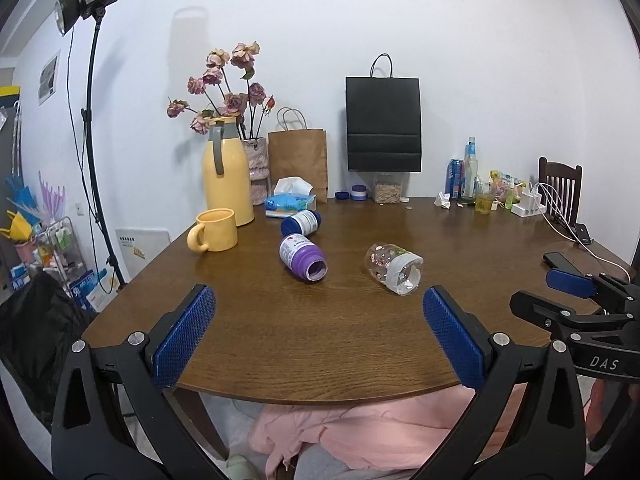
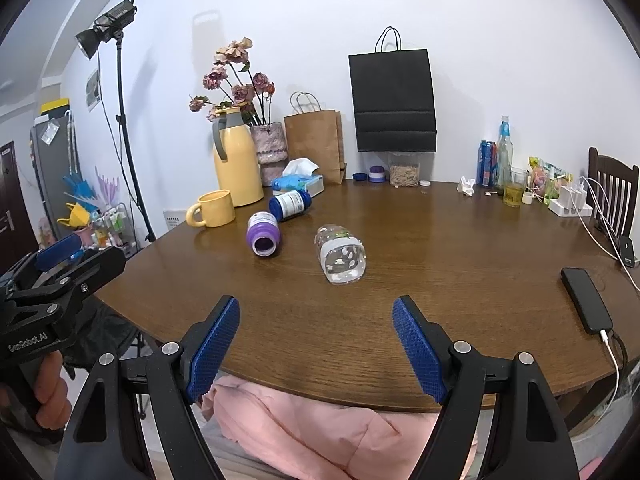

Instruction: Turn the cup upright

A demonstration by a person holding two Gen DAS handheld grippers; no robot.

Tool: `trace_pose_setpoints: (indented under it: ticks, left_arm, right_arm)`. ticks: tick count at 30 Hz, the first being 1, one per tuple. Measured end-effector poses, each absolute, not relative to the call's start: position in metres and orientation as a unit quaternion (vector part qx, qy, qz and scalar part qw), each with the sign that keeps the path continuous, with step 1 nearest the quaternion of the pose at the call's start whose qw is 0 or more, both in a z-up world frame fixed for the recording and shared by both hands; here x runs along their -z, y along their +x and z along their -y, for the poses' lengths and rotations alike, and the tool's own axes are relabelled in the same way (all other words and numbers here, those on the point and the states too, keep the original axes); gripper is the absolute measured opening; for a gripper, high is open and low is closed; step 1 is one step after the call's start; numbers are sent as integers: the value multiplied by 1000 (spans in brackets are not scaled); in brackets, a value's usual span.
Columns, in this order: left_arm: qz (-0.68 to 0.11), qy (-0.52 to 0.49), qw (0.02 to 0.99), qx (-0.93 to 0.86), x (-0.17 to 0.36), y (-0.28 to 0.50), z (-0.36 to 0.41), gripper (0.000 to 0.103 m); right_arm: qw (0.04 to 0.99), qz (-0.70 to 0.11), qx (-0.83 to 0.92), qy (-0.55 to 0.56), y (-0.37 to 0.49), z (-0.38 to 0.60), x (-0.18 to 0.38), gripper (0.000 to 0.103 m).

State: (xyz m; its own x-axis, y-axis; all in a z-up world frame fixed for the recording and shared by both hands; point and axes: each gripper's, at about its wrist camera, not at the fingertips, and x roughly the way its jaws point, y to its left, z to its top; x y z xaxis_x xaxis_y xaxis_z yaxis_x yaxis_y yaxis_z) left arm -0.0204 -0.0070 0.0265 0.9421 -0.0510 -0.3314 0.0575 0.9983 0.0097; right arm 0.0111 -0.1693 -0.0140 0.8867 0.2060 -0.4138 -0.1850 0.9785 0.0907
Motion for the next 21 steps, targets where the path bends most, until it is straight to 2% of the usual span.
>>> trace_pose_setpoints:
  ticks: [21]
  left_arm:
    - [-172,8,985,26,-24,-19,7,103]
  right_arm:
    - [971,-217,-100,24,10,168,15,83]
